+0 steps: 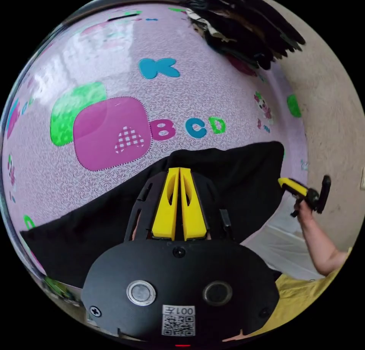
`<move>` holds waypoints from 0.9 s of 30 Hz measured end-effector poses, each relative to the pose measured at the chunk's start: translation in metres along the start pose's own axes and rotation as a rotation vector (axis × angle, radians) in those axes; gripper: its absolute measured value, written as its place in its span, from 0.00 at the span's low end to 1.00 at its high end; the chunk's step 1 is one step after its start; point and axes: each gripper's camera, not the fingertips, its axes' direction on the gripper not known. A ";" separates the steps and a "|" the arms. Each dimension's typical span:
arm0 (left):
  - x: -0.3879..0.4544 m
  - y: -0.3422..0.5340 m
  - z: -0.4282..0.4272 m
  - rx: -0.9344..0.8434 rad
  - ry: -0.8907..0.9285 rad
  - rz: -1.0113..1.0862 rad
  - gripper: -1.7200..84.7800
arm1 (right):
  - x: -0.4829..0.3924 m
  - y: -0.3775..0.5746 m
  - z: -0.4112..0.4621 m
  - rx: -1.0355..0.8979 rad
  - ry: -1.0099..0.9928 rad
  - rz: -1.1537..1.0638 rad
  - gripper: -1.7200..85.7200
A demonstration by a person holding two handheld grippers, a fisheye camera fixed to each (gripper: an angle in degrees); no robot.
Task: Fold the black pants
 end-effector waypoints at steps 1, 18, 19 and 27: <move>-0.009 -0.003 0.002 0.006 0.041 -0.065 0.00 | 0.005 0.000 -0.003 -0.003 -0.030 0.031 0.02; -0.083 0.033 -0.017 0.170 0.301 -0.188 0.00 | -0.071 -0.084 -0.044 0.082 -0.403 -0.415 0.03; -0.085 0.028 -0.016 0.173 0.296 -0.181 0.00 | -0.084 -0.093 -0.041 0.065 -0.402 -0.457 0.03; -0.090 0.020 0.011 0.064 0.257 -0.148 0.00 | -0.145 -0.113 -0.017 -0.136 -0.461 -0.628 0.03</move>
